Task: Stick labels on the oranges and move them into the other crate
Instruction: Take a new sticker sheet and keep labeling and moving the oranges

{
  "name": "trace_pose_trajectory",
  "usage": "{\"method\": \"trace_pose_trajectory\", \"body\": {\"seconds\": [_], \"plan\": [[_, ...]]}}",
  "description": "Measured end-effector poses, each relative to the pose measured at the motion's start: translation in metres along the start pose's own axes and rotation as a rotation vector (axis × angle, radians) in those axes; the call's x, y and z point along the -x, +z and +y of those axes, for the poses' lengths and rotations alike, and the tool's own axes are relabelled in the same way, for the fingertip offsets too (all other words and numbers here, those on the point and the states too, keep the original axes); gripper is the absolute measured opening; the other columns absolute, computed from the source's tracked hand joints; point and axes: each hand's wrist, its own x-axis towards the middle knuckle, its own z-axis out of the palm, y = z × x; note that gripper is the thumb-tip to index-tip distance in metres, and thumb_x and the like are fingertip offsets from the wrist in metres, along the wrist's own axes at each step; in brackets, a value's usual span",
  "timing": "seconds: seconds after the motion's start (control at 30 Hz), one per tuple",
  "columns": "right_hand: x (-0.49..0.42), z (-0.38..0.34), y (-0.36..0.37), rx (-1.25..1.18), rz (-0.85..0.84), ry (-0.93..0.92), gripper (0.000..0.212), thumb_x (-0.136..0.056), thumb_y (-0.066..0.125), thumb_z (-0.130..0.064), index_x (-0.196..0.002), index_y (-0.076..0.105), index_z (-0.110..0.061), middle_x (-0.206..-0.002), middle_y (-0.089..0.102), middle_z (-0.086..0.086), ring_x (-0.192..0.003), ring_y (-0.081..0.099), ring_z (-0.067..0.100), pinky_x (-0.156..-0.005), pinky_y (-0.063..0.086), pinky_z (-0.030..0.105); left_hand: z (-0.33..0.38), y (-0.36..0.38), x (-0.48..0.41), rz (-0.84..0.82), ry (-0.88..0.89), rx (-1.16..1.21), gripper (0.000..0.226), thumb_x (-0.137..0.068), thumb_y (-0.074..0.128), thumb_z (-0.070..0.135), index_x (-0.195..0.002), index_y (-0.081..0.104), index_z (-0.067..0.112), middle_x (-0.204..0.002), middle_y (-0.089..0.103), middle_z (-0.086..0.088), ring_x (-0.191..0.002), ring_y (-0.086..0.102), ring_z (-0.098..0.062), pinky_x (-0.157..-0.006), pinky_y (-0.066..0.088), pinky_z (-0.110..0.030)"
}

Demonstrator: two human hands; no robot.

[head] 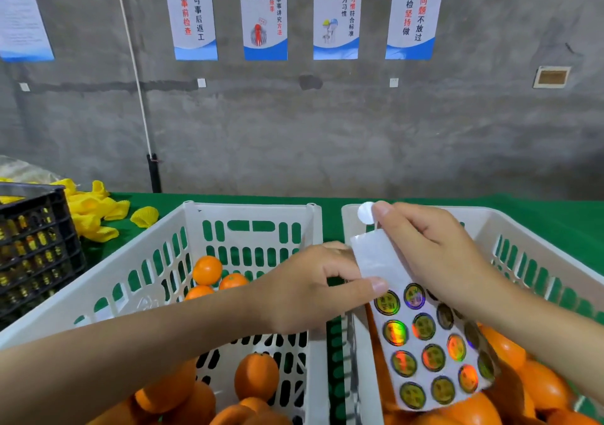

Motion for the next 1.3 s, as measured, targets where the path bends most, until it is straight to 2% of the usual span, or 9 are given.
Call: {"method": "trace_pose_trajectory", "body": {"seconds": [0.1, 0.2, 0.27, 0.4, 0.53, 0.77, 0.97, 1.17, 1.3], "plan": [[-0.002, 0.002, -0.002, -0.011, -0.022, 0.171, 0.068, -0.096, 0.04, -0.061, -0.059, 0.036, -0.003, -0.058, 0.039, 0.024, -0.05, 0.039, 0.024, -0.056, 0.034, 0.033, -0.019, -0.016, 0.0, 0.143, 0.15, -0.4, 0.052, -0.103, 0.031, 0.034, -0.071, 0.068, 0.016, -0.082, 0.068, 0.003, -0.09, 0.06, -0.016, -0.09, 0.041, -0.028], [-0.001, 0.006, -0.001, 0.022, -0.082, 0.274, 0.068, -0.092, 0.039, -0.069, -0.052, 0.03, -0.014, -0.051, 0.029, 0.012, -0.046, 0.033, 0.018, -0.057, 0.03, 0.032, -0.046, -0.04, 0.001, 0.334, -0.1, -0.589, 0.055, -0.099, 0.017, 0.045, -0.073, 0.065, 0.037, -0.081, 0.064, 0.016, -0.092, 0.055, -0.001, -0.09, 0.039, -0.025], [0.0, 0.008, 0.001, 0.082, -0.114, 0.236, 0.067, -0.093, 0.043, -0.064, -0.054, 0.03, -0.011, -0.049, 0.028, 0.005, -0.044, 0.032, 0.015, -0.055, 0.029, 0.031, -0.075, -0.054, 0.006, 0.383, -0.303, -0.535, 0.058, -0.106, 0.026, 0.046, -0.078, 0.071, 0.022, -0.066, 0.059, 0.017, -0.08, 0.06, -0.002, -0.082, 0.045, -0.026], [0.003, 0.012, 0.004, 0.198, -0.108, 0.152, 0.054, -0.092, 0.051, -0.054, -0.057, 0.043, -0.014, -0.045, 0.032, -0.002, -0.043, 0.032, 0.009, -0.052, 0.031, 0.031, -0.141, -0.078, 0.043, -0.096, -0.752, -0.778, 0.028, -0.101, 0.045, 0.043, -0.101, 0.061, 0.02, -0.099, 0.064, 0.001, -0.092, 0.061, -0.019, -0.087, 0.052, -0.037], [0.003, 0.014, 0.005, 0.215, -0.124, 0.139, 0.042, -0.092, 0.052, -0.052, -0.059, 0.054, -0.025, -0.043, 0.039, -0.005, -0.041, 0.033, 0.007, -0.05, 0.031, 0.03, -0.171, -0.096, 0.076, -0.374, -0.974, -0.912, 0.043, -0.093, 0.052, 0.052, -0.125, 0.048, 0.024, -0.13, 0.05, -0.006, -0.109, 0.054, -0.025, -0.099, 0.047, -0.043], [0.003, 0.014, 0.004, 0.205, -0.154, 0.111, 0.034, -0.093, 0.051, -0.047, -0.06, 0.058, -0.038, -0.042, 0.042, -0.009, -0.04, 0.04, 0.006, -0.051, 0.038, 0.03, -0.191, -0.099, 0.081, -0.476, -1.032, -0.903, 0.084, -0.089, 0.055, 0.057, -0.158, 0.012, 0.033, -0.165, 0.013, -0.01, -0.145, 0.032, -0.034, -0.119, 0.023, -0.05], [0.004, 0.01, 0.005, 0.188, -0.164, 0.116, 0.032, -0.087, 0.047, -0.052, -0.063, 0.06, -0.036, -0.05, 0.056, -0.003, -0.072, 0.069, 0.02, -0.061, 0.053, 0.044, -0.185, -0.098, 0.069, -0.351, -0.872, -0.922, 0.054, -0.086, 0.062, 0.05, -0.135, 0.045, 0.034, -0.122, 0.055, 0.003, -0.106, 0.052, -0.019, -0.097, 0.044, -0.038], [0.004, 0.007, 0.004, 0.185, -0.174, 0.108, 0.031, -0.09, 0.048, -0.048, -0.063, 0.059, -0.036, -0.052, 0.058, -0.005, -0.063, 0.065, 0.011, -0.061, 0.054, 0.044, -0.194, -0.091, 0.081, -0.452, -1.103, -0.766, 0.1, -0.088, 0.07, 0.043, -0.159, 0.0, 0.034, -0.165, -0.008, -0.014, -0.138, 0.041, -0.036, -0.11, 0.042, -0.041], [0.004, 0.006, 0.003, 0.192, -0.173, 0.12, 0.03, -0.092, 0.05, -0.048, -0.066, 0.061, -0.037, -0.044, 0.047, -0.007, -0.041, 0.042, 0.005, -0.053, 0.047, 0.034, -0.192, -0.088, 0.081, -0.416, -1.093, -0.712, 0.079, -0.089, 0.068, 0.03, -0.154, 0.023, 0.03, -0.16, -0.006, -0.016, -0.127, 0.049, -0.034, -0.1, 0.049, -0.035]]}}
